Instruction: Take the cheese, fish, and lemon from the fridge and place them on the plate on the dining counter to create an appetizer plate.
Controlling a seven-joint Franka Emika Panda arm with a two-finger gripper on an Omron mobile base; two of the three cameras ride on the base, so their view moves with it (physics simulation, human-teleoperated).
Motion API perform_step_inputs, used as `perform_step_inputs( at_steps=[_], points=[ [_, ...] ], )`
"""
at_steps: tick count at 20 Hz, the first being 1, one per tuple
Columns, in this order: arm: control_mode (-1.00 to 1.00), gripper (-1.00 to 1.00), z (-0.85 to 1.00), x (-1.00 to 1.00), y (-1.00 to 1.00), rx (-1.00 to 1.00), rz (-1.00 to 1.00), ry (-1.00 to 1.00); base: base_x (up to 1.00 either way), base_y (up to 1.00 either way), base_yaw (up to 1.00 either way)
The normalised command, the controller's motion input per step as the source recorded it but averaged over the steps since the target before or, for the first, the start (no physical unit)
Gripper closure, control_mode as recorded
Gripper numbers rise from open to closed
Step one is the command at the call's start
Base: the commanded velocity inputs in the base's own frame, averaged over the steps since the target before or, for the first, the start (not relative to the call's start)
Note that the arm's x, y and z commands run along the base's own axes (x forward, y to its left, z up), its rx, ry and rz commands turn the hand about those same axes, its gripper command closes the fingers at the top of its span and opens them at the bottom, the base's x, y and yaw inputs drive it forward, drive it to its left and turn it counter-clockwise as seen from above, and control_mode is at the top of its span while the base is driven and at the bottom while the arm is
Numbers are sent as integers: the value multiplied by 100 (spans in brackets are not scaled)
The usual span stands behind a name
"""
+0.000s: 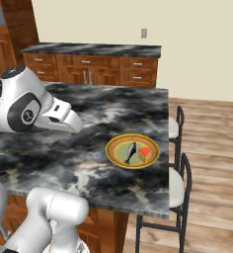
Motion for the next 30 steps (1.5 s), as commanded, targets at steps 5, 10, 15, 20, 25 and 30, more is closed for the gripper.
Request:
perform_step_inputs(
  at_steps=[5,10,15,20,25,30],
  points=[
    [100,-100,0,-10,5,-1,0,1,-19,27,1],
    [100,-100,0,0,0,0,0,0,-12,100,18],
    [100,-100,0,0,0,0,0,0,0,100,14],
    [100,-100,0,0,0,0,0,0,-11,100,15],
    [100,-100,0,0,0,0,0,0,-49,100,26],
    [100,-100,0,0,0,0,0,0,-39,100,51]
  ],
)
